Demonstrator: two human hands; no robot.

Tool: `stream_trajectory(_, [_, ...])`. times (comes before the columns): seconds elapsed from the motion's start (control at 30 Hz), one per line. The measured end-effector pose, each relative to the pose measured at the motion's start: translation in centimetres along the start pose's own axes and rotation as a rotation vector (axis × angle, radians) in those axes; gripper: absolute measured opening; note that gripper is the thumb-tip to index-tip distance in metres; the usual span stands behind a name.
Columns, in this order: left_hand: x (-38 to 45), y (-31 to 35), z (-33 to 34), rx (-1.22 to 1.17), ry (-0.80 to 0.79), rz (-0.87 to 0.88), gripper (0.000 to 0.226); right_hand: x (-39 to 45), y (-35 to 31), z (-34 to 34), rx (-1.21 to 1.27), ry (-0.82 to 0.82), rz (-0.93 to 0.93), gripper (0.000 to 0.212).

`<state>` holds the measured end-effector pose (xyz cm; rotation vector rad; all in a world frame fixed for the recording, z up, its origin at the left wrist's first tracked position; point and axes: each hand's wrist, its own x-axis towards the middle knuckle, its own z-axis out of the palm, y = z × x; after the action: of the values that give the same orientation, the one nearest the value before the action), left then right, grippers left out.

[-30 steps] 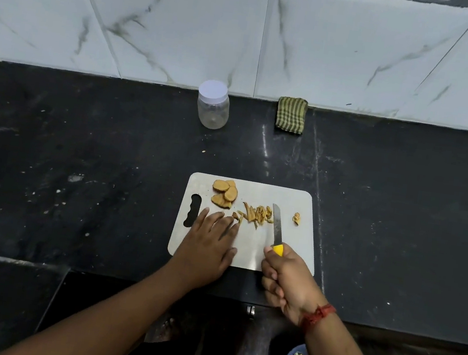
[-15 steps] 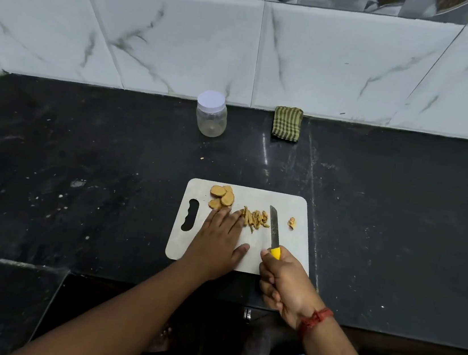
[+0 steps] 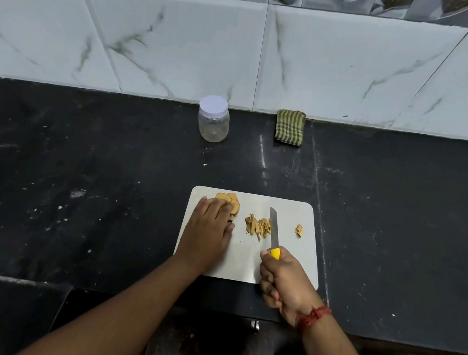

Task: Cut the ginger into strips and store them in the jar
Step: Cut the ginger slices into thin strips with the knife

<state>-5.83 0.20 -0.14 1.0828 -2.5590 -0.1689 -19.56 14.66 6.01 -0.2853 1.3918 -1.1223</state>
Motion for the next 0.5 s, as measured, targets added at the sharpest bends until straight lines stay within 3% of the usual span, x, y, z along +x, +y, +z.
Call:
stream_trajectory(0.27, [3.9,-2.2,0.8,0.191,-0.076,0.174,0.013,1.4,-1.5,1.9,-0.015,0.057,-0.007,0.02])
stream_trajectory(0.5, [4.9,-2.7,0.2,0.135,0.127,0.23,0.006,1.8,-0.9,2.2,0.017,0.108,-0.028,0.021])
